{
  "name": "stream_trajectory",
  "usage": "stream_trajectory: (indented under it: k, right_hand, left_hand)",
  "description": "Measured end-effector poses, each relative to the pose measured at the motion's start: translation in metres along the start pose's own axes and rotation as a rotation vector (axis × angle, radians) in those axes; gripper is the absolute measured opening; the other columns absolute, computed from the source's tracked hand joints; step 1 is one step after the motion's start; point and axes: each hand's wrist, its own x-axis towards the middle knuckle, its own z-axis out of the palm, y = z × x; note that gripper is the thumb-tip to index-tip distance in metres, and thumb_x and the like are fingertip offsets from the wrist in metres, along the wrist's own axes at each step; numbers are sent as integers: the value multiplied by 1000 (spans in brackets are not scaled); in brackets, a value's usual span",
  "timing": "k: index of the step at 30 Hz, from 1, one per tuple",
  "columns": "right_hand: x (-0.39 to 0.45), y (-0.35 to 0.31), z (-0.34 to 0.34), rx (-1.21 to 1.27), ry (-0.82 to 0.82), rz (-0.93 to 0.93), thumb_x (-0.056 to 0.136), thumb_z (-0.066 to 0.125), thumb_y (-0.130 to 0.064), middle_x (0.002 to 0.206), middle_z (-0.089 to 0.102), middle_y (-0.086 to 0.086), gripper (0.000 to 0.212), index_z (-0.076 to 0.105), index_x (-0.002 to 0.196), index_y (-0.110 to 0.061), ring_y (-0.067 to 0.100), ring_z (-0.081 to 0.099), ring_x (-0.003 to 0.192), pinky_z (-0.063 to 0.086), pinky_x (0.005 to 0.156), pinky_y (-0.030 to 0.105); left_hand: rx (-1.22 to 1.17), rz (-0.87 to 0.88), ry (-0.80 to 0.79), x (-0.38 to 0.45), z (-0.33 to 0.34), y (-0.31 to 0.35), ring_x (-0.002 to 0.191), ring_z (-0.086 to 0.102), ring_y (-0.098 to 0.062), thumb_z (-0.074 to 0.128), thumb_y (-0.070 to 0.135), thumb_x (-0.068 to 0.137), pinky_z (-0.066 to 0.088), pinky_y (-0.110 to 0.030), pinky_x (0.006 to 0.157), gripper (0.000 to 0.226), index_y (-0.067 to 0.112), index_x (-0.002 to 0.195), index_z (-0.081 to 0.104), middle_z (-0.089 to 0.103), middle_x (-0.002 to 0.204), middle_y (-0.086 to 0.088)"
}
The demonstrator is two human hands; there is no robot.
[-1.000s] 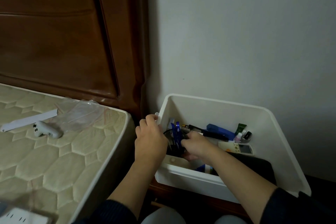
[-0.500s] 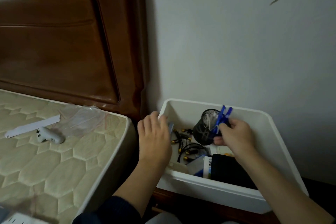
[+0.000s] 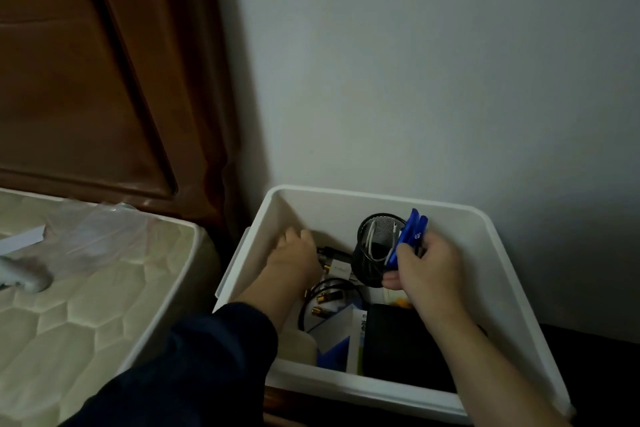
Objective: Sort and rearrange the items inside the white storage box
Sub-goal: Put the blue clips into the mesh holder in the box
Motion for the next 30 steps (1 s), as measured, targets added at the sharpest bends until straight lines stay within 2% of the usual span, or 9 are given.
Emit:
stream_trajectory:
  k: [4,8,12,15,17,20,23,28,30]
  right_hand:
    - [-5,-3,3,-11,-29,-18,99,55,-2,79,74,14,22,65,113,-16,24,73,48,55,42,25]
    - [-5,-5,1,-16,-34,-17,100,54,-3,78,75,13,20,66,113,-11,24,73,50,56,43,24]
    - [-4,-6,0,-14,-21,5,99,52,-3,79,75,13,23,66,117,-11,25,74,50,57,44,27]
    - [-3,-6,0,-22,-16,0,100,52,-4,81,76,13,27,65,121,-12,25,74,50,57,44,26]
    - [-3,-6,0,-25,-10,1,100,53,-4,82,76,14,28,65,124,-12,25,74,51,57,44,26]
    - [-3,-6,0,-40,-15,8,101,53,-5,83,75,14,29,64,127,-12,23,74,51,57,44,25]
    - [-4,-6,0,-50,-23,16,101,54,-5,82,75,14,29,63,127,-13,23,74,51,57,44,25]
    - [-4,-8,1,-63,-17,3,100,53,-4,79,75,13,30,64,127,-13,25,73,50,56,43,25]
    - [-5,-9,1,-70,-13,-1,100,53,-3,78,75,14,30,64,126,-12,25,73,49,56,43,26]
  left_hand:
    - [5,-26,-3,14,5,-4,140,30,-39,57,15,97,32,-49,120,49,6,141,38,30,149,-18]
    - [-130,-39,-86,19,10,-13,131,55,-36,58,13,100,45,-45,112,43,6,139,43,55,141,-19]
    - [-192,-40,-146,17,21,-17,130,58,-35,55,16,104,47,-43,111,35,4,138,51,60,139,-19]
    - [-160,20,-23,24,16,-16,129,54,-35,63,15,97,46,-40,108,45,4,137,46,53,141,-19]
    - [-106,141,0,29,18,-15,139,40,-33,66,19,95,37,-41,116,62,10,150,39,40,152,-13]
    - [11,274,-106,32,29,-13,156,13,-30,61,20,99,18,-44,129,79,20,165,19,18,170,-4]
    - [55,232,-256,32,37,-14,161,0,-31,60,22,101,12,-51,130,86,23,168,6,0,175,0]
    - [51,159,-294,22,35,-2,152,22,-37,62,26,100,30,-52,123,75,15,161,20,19,160,-10]
    - [80,142,-274,18,34,1,150,23,-36,62,29,100,32,-52,121,72,11,157,23,23,156,-13]
